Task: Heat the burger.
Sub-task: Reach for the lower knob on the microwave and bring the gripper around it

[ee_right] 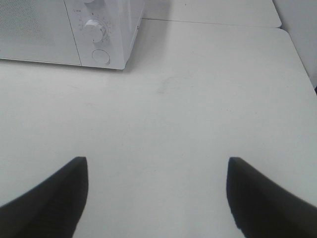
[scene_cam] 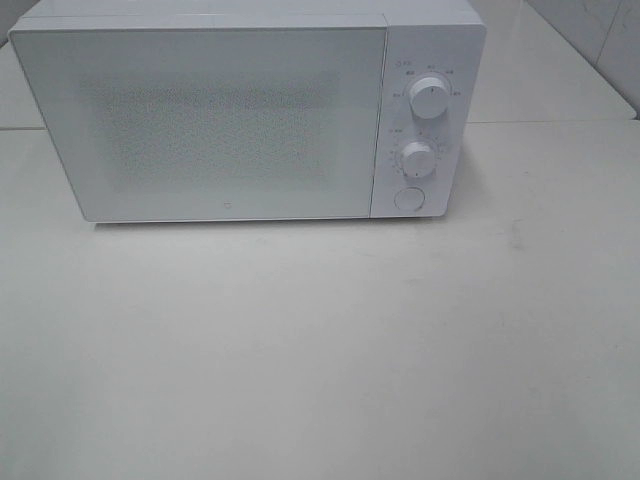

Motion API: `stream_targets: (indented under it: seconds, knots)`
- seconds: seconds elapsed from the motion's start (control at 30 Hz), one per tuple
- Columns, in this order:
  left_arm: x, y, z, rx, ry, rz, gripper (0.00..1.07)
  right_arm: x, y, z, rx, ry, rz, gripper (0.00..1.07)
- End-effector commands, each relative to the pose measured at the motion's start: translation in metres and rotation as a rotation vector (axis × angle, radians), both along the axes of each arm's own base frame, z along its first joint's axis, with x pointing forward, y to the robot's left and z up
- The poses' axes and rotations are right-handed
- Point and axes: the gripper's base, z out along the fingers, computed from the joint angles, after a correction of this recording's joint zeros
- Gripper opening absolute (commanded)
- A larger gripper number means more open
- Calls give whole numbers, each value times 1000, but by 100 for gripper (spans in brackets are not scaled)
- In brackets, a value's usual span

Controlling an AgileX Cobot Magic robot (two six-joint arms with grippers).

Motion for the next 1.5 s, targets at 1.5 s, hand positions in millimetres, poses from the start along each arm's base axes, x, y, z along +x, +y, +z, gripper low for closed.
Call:
stream_targets:
  seconds: [1.5]
  knots:
    - [0, -1, 0, -17, -16, 2, 100, -4, 0, 0, 11, -25, -11, 75]
